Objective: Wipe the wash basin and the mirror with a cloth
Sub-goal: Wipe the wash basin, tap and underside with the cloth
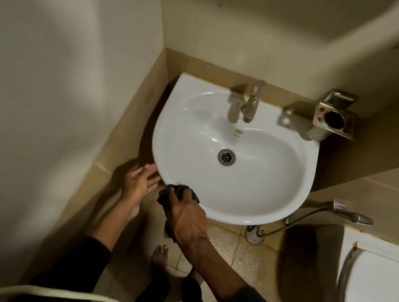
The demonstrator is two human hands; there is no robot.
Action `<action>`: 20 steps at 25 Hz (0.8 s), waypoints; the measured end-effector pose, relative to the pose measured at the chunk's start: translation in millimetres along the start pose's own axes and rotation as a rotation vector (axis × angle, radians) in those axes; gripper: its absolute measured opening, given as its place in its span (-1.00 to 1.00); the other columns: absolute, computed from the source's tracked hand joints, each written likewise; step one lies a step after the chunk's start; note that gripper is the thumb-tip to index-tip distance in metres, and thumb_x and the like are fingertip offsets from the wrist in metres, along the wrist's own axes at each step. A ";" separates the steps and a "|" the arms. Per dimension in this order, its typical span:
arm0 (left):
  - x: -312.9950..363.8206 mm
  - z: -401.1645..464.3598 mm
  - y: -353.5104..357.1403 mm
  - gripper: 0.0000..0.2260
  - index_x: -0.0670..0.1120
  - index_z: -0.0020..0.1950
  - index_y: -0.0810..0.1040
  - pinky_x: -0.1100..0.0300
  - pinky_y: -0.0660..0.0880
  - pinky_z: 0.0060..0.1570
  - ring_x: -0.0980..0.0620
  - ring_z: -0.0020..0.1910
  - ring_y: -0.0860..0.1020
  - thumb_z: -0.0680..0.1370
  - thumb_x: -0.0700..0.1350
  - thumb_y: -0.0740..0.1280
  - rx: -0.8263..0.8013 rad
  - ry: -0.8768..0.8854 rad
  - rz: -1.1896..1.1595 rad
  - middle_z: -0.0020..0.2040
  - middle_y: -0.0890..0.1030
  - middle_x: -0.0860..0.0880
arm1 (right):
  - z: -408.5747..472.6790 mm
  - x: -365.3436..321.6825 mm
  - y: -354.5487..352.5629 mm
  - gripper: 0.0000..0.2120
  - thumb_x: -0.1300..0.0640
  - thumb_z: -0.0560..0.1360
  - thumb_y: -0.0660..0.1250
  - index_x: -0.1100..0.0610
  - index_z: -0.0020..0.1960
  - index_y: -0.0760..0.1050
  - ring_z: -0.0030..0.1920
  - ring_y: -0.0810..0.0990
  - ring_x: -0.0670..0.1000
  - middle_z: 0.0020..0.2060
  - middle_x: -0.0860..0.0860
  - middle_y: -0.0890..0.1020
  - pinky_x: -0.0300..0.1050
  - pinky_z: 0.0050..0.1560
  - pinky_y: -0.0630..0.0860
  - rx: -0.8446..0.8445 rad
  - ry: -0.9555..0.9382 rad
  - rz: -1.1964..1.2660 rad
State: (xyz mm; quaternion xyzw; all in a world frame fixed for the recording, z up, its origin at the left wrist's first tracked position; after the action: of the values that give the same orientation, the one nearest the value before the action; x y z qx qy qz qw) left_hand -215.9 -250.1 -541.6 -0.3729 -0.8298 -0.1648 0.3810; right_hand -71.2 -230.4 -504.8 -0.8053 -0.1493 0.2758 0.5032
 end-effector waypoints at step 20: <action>-24.1 23.2 -17.4 -0.36 -0.05 0.40 0.40 -0.11 0.37 0.37 -0.14 0.15 0.61 0.58 0.36 -0.07 -0.119 -0.241 -0.417 0.32 0.57 -0.16 | 214.1 -52.5 -71.4 -0.61 0.02 0.58 0.29 0.04 0.39 0.42 0.26 0.44 0.23 0.34 0.17 0.34 0.08 0.13 0.50 0.040 -0.123 -0.315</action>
State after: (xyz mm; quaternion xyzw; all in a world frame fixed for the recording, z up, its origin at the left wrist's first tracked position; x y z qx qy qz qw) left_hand -230.3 -260.6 -574.8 -0.2322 -0.9171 -0.2429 0.2144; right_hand -238.0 -69.7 -498.8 -0.7432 -0.2988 0.2453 0.5461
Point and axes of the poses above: each hand's wrist, its own z-axis towards the middle knuckle, its own y-axis out of the palm, x = y × z, the point moved 7 cm from there along z, towards the middle knuckle
